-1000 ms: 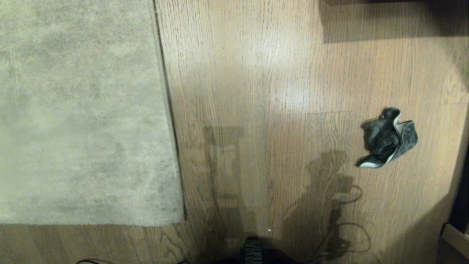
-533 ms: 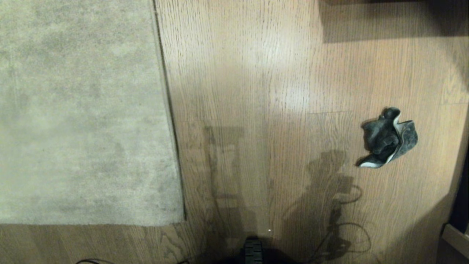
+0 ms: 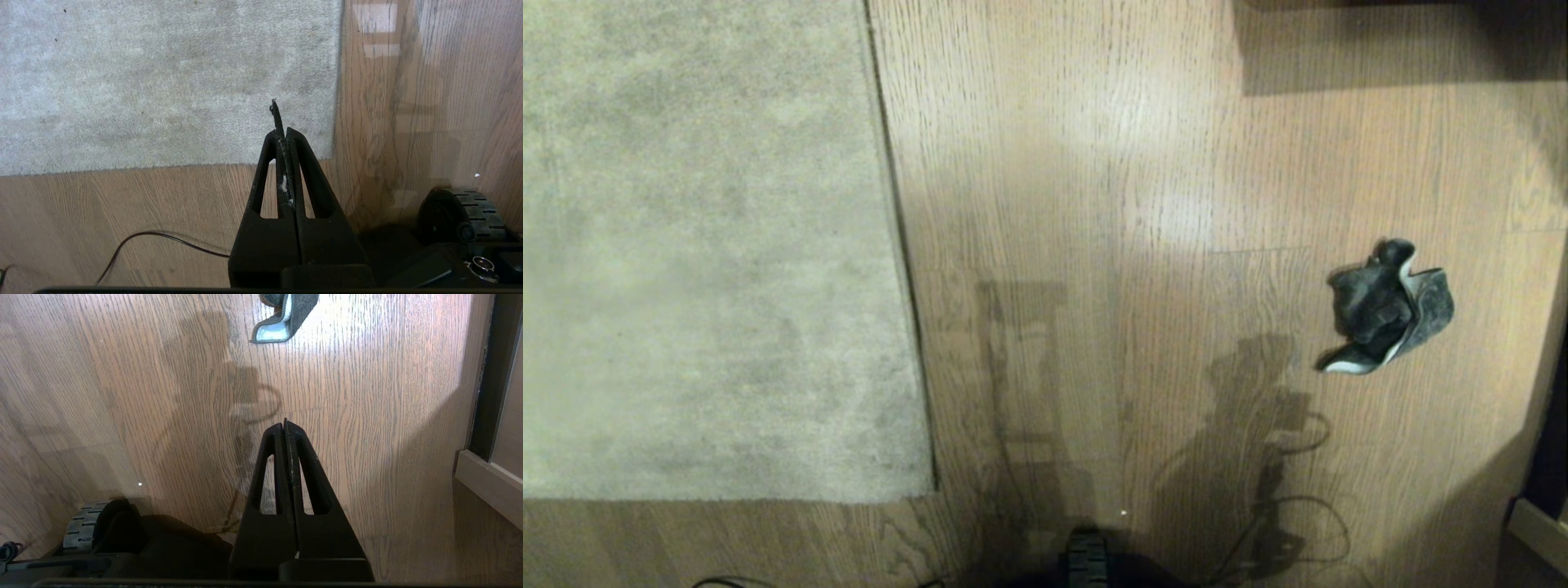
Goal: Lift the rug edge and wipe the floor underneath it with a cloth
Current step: Pick up the rag
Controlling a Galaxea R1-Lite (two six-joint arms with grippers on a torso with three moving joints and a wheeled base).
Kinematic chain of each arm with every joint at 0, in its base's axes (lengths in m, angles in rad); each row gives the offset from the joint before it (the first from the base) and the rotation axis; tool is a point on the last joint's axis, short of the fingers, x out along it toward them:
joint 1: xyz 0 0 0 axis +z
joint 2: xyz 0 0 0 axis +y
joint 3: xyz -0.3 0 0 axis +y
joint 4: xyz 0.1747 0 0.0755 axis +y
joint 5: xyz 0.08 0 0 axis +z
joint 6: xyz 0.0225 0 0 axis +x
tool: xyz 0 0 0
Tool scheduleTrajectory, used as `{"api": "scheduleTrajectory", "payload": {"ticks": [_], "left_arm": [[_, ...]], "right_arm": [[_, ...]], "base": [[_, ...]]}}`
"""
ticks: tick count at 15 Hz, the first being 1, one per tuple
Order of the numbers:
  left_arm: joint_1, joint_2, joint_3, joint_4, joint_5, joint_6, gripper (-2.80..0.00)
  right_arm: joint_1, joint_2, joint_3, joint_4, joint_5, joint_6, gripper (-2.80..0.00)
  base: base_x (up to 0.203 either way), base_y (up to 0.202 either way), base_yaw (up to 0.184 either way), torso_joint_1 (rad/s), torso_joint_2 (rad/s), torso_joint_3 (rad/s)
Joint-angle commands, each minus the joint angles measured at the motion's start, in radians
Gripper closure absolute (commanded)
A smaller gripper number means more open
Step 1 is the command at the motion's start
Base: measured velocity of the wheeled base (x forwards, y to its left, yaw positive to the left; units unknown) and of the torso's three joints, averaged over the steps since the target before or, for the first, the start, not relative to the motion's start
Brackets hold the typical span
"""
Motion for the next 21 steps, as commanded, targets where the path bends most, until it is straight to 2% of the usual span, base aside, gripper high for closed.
{"api": "scheduleTrajectory", "payload": {"ticks": [1, 8, 13, 21], "left_arm": [[0.0, 0.0, 0.0, 0.0, 0.0, 0.0, 0.0], [0.0, 0.0, 0.0, 0.0, 0.0, 0.0, 0.0], [0.0, 0.0, 0.0, 0.0, 0.0, 0.0, 0.0], [0.0, 0.0, 0.0, 0.0, 0.0, 0.0, 0.0]], "right_arm": [[0.0, 0.001, 0.0, 0.0, -0.001, -0.001, 0.0], [-0.001, 0.0, 0.0, 0.001, 0.002, -0.015, 0.0], [-0.001, 0.004, -0.003, 0.03, 0.036, -0.102, 0.0], [-0.001, 0.034, -0.034, 0.048, 0.038, -0.191, 0.0]], "base": [[0.0, 0.0, 0.0, 0.0, 0.0, 0.0], [0.0, 0.0, 0.0, 0.0, 0.0, 0.0], [0.0, 0.0, 0.0, 0.0, 0.0, 0.0], [0.0, 0.0, 0.0, 0.0, 0.0, 0.0]]}}
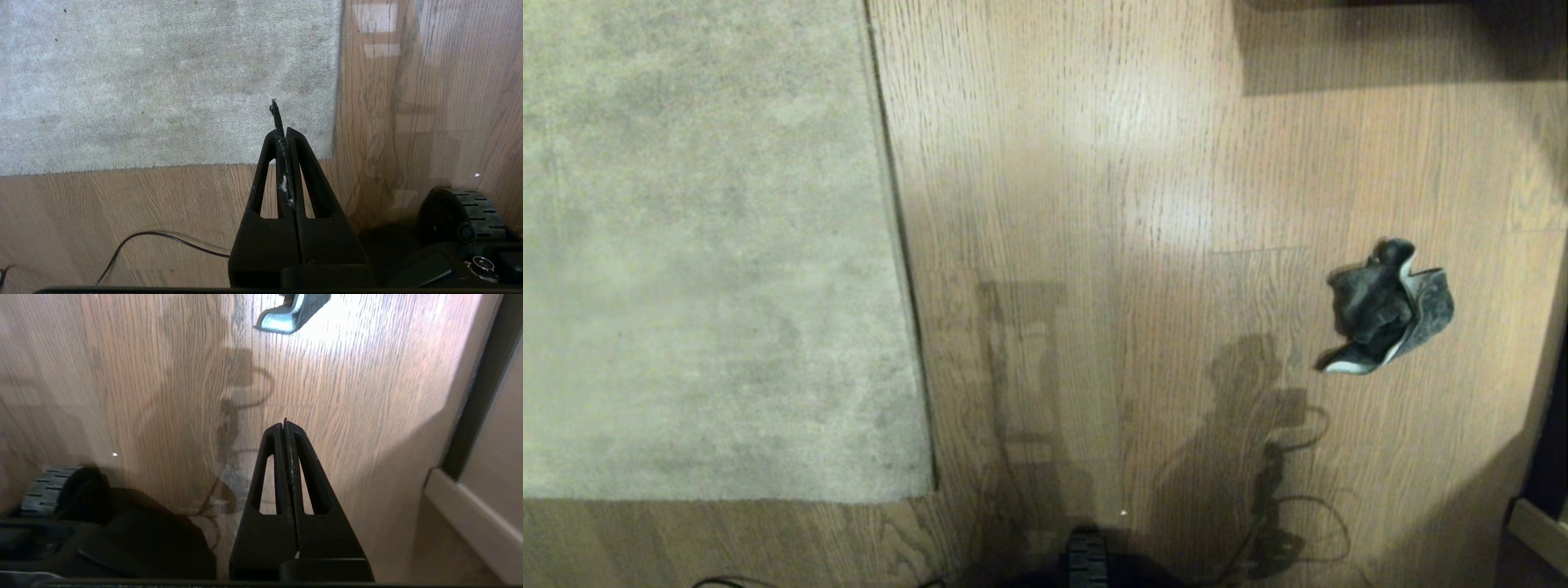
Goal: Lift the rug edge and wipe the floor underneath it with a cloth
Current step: Pick up the rag
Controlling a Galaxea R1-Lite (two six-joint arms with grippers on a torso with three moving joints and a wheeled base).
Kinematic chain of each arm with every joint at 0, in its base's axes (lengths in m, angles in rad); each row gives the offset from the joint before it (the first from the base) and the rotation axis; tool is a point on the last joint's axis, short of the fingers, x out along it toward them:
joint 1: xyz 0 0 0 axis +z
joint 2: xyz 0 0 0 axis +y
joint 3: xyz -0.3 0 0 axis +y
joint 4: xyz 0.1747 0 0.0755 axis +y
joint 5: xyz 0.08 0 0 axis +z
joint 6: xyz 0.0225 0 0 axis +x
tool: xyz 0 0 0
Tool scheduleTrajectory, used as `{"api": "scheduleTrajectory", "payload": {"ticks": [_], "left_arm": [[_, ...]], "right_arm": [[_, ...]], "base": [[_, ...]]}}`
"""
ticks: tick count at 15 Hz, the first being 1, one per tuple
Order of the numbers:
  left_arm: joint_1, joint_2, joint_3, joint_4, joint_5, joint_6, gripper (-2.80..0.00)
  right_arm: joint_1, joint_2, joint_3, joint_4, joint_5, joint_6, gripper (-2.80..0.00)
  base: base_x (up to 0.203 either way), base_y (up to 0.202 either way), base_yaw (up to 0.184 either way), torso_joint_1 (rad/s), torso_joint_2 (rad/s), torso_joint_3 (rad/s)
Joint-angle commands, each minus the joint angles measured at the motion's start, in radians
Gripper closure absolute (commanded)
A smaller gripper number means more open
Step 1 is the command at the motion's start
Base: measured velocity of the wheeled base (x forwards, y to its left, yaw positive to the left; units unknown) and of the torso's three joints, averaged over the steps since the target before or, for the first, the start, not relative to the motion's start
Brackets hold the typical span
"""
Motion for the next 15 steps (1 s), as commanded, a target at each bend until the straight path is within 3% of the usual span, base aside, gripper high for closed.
{"api": "scheduleTrajectory", "payload": {"ticks": [1, 7, 15], "left_arm": [[0.0, 0.0, 0.0, 0.0, 0.0, 0.0, 0.0], [0.0, 0.0, 0.0, 0.0, 0.0, 0.0, 0.0], [0.0, 0.0, 0.0, 0.0, 0.0, 0.0, 0.0]], "right_arm": [[0.0, 0.044, -0.027, 0.027, -0.001, -0.012, 0.0], [0.0, 0.279, -0.172, 0.066, -0.002, -0.015, 0.0], [-0.004, 0.574, -0.208, 0.06, -0.034, 0.037, 0.0]], "base": [[0.0, 0.0, 0.0, 0.0, 0.0, 0.0], [0.0, 0.0, 0.0, 0.0, 0.0, 0.0], [0.0, 0.0, 0.0, 0.0, 0.0, 0.0]]}}
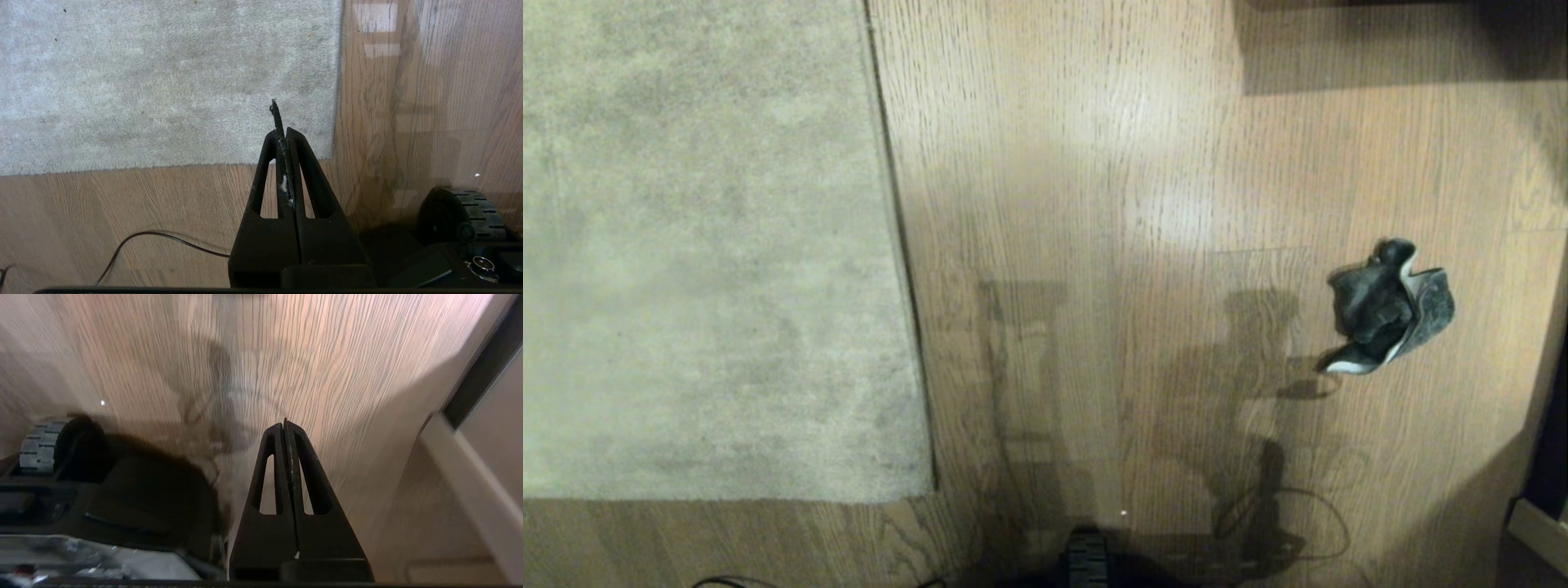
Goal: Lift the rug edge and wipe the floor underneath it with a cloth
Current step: Pick up the rag
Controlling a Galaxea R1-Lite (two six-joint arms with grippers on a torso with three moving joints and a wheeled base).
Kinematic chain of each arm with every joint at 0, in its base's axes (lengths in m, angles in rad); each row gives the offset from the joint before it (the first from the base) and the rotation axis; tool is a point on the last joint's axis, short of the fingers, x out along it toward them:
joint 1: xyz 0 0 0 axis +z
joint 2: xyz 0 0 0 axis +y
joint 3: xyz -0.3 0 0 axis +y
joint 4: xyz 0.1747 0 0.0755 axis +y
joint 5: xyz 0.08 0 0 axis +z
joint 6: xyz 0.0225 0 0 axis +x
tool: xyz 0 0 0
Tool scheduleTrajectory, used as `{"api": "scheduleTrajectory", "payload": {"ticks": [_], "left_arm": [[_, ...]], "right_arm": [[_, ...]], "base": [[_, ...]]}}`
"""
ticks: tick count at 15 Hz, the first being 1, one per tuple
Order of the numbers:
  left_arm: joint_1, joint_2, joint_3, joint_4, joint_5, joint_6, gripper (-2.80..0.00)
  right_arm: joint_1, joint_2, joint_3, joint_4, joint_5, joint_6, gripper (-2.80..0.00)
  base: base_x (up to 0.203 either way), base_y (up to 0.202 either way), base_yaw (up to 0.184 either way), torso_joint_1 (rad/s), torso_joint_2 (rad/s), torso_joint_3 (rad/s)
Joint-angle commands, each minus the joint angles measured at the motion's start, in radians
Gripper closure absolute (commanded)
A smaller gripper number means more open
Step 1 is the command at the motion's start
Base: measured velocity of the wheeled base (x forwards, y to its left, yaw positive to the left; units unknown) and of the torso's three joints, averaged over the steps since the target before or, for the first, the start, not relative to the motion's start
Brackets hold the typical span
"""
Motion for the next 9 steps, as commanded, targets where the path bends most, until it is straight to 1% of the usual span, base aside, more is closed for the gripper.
{"api": "scheduleTrajectory", "payload": {"ticks": [1, 2, 3, 7, 9], "left_arm": [[0.0, 0.001, 0.0, 0.0, 0.0, 0.0, 0.0], [0.0, 0.0, 0.0, 0.0, 0.0, 0.0, 0.0], [0.0, 0.0, 0.0, 0.0, 0.0, 0.0, 0.0], [0.0, 0.0, 0.0, 0.0, 0.0, 0.0, 0.0], [0.0, 0.0, 0.0, 0.0, 0.0, 0.0, 0.0]], "right_arm": [[-0.001, 0.101, 0.0, 0.001, -0.003, 0.036, 0.0], [-0.001, 0.133, -0.002, -0.003, -0.004, 0.068, 0.0], [-0.002, 0.178, -0.007, -0.012, -0.007, 0.102, -2.8], [-0.003, 0.315, -0.006, -0.037, -0.025, 0.175, -2.8], [-0.003, 0.385, 0.013, -0.102, -0.025, 0.224, -2.8]], "base": [[0.0, 0.0, 0.0, 0.0, 0.0, 0.0], [0.0, 0.0, 0.0, 0.0, 0.0, 0.0], [0.0, 0.0, 0.0, 0.0, 0.0, 0.0], [0.0, 0.0, 0.0, 0.0, 0.0, 0.0], [0.0, 0.0, 0.0, 0.0, 0.0, 0.0]]}}
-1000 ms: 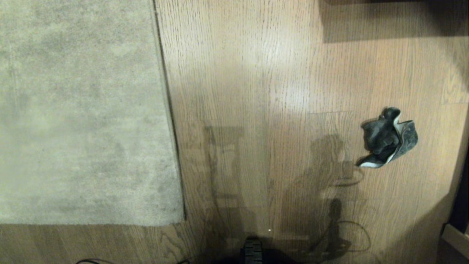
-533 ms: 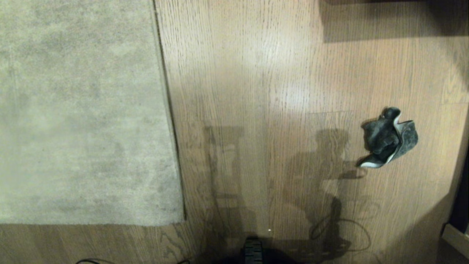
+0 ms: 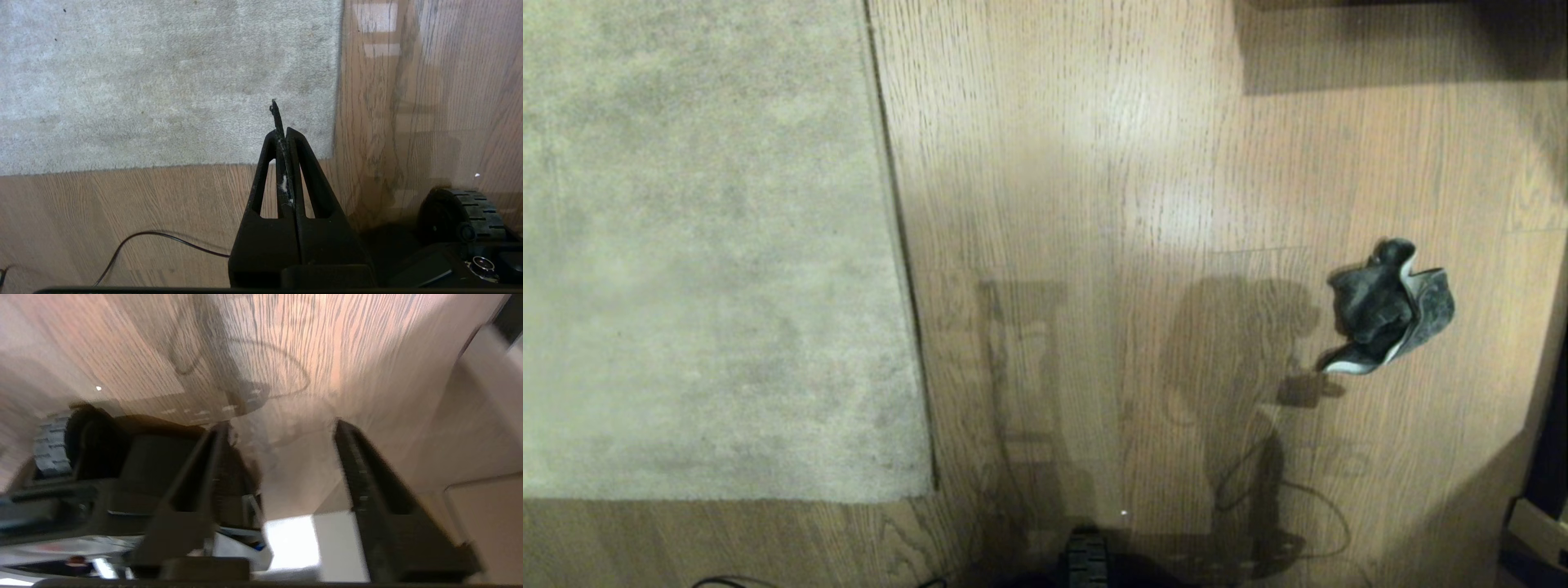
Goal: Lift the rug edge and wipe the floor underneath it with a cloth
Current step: Pick up the rag
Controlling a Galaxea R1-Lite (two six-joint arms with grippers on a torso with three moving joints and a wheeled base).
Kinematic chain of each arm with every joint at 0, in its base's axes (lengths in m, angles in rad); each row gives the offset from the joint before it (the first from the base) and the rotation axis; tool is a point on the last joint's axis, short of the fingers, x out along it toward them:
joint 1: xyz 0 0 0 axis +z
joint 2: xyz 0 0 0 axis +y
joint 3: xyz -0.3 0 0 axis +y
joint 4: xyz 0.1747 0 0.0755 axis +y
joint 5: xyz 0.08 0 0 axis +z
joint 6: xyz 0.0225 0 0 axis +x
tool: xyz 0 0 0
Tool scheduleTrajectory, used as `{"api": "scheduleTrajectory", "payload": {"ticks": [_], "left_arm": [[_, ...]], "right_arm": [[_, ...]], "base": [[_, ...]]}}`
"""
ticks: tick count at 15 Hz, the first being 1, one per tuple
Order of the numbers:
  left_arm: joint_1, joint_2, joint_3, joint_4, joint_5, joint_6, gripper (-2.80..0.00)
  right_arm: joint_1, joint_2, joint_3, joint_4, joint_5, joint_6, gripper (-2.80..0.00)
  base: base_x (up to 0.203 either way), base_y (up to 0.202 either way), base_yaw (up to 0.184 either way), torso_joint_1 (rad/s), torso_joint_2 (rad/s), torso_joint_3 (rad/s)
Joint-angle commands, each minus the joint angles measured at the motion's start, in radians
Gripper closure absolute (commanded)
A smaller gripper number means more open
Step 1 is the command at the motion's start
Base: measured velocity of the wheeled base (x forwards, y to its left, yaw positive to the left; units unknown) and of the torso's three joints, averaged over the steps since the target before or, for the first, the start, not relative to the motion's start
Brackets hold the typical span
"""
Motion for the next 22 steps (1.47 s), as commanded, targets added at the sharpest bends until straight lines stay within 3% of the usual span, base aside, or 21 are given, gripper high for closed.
{"api": "scheduleTrajectory", "payload": {"ticks": [1, 6, 12, 16, 22], "left_arm": [[0.0, 0.0, 0.0, 0.0, 0.0, 0.0, 0.0], [0.0, 0.0, 0.0, 0.0, 0.0, 0.0, 0.0], [0.0, 0.0, 0.0, 0.0, 0.0, 0.0, 0.0], [0.0, 0.0, 0.0, 0.0, 0.0, 0.0, 0.0], [0.0, 0.0, 0.0, 0.0, 0.0, 0.0, 0.0]], "right_arm": [[0.0, 0.126, 0.027, -0.103, 0.0, 0.03, -2.8], [0.0, 0.351, 0.101, -0.485, 0.002, 0.081, -2.8], [0.001, 0.55, 0.105, -0.805, -0.029, 0.087, -2.8], [0.003, 0.572, 0.085, -0.883, -0.069, 0.006, -2.8], [0.005, 0.573, 0.06, -0.906, -0.115, -0.018, -2.8]], "base": [[0.0, 0.0, 0.0, 0.0, 0.0, 0.0], [0.0, 0.0, 0.0, 0.0, 0.0, 0.0], [0.0, 0.0, 0.0, 0.0, 0.0, 0.0], [0.0, 0.0, 0.0, 0.0, 0.0, 0.0], [0.0, 0.0, 0.0, 0.0, 0.0, 0.0]]}}
